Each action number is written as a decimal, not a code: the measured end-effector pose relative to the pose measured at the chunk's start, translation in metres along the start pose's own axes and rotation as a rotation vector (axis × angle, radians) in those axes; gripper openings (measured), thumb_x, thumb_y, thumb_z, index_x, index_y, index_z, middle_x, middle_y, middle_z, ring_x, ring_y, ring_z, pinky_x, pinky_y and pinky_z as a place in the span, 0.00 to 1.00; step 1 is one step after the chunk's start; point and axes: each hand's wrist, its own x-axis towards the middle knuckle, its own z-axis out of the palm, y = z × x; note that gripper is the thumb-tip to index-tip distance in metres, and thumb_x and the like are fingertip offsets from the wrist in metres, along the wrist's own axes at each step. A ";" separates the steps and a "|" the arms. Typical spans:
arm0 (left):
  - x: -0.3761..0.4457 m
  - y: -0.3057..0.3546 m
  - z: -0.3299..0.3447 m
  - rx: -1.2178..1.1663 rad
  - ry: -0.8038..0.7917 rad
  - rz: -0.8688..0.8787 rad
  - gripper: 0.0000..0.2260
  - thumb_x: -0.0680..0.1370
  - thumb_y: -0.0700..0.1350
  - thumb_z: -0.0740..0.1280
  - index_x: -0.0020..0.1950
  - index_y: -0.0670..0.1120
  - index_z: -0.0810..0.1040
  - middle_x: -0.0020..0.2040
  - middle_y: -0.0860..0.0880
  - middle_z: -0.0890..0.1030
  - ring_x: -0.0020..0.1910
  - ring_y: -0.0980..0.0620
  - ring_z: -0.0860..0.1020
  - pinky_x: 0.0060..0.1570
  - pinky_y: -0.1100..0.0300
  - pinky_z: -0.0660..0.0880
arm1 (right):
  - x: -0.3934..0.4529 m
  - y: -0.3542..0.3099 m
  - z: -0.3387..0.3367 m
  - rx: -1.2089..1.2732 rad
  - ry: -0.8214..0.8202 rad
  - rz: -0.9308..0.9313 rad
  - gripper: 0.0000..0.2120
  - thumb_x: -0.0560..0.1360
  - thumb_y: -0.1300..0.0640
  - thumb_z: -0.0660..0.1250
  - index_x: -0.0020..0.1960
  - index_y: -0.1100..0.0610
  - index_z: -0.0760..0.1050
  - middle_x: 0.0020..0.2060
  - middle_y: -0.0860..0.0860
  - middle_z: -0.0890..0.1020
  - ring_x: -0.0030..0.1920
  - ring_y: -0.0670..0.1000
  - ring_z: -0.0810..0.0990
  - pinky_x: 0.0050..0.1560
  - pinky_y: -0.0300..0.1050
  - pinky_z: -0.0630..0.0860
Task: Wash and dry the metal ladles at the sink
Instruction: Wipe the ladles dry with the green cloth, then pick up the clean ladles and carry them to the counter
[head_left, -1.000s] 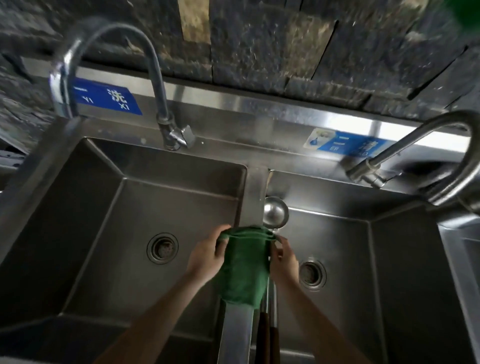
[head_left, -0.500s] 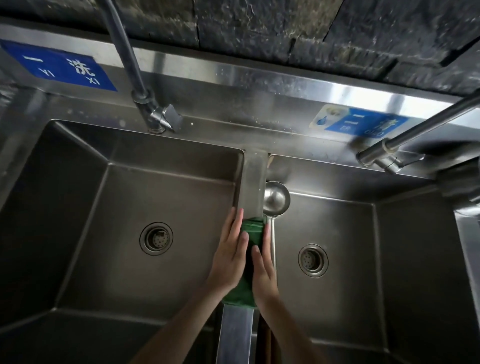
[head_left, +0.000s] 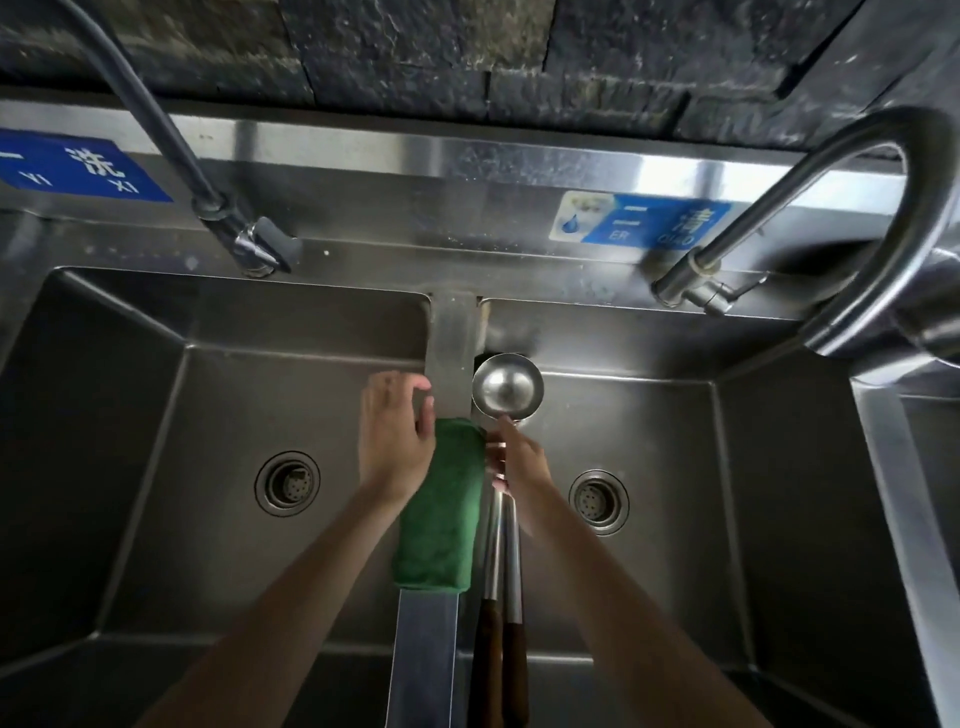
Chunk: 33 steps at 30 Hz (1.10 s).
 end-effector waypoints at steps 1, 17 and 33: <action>-0.005 0.015 -0.001 0.003 0.024 0.049 0.04 0.79 0.39 0.65 0.53 0.43 0.77 0.50 0.46 0.76 0.51 0.48 0.73 0.51 0.53 0.74 | 0.006 0.008 -0.007 -0.029 0.032 0.004 0.15 0.79 0.46 0.65 0.40 0.54 0.81 0.31 0.48 0.79 0.30 0.47 0.74 0.32 0.40 0.66; -0.100 0.054 0.122 -0.140 -0.685 -0.979 0.32 0.71 0.43 0.73 0.72 0.34 0.66 0.66 0.38 0.75 0.62 0.42 0.77 0.56 0.58 0.77 | 0.055 0.092 -0.078 -0.097 -0.094 0.212 0.19 0.78 0.42 0.68 0.38 0.56 0.79 0.32 0.49 0.82 0.30 0.43 0.79 0.31 0.35 0.72; -0.118 0.049 0.136 -0.179 -0.647 -0.915 0.12 0.74 0.47 0.66 0.53 0.40 0.78 0.38 0.44 0.80 0.35 0.46 0.80 0.26 0.61 0.70 | 0.088 0.070 -0.014 -0.092 0.035 0.197 0.03 0.69 0.64 0.60 0.42 0.62 0.71 0.26 0.56 0.71 0.19 0.51 0.69 0.23 0.39 0.68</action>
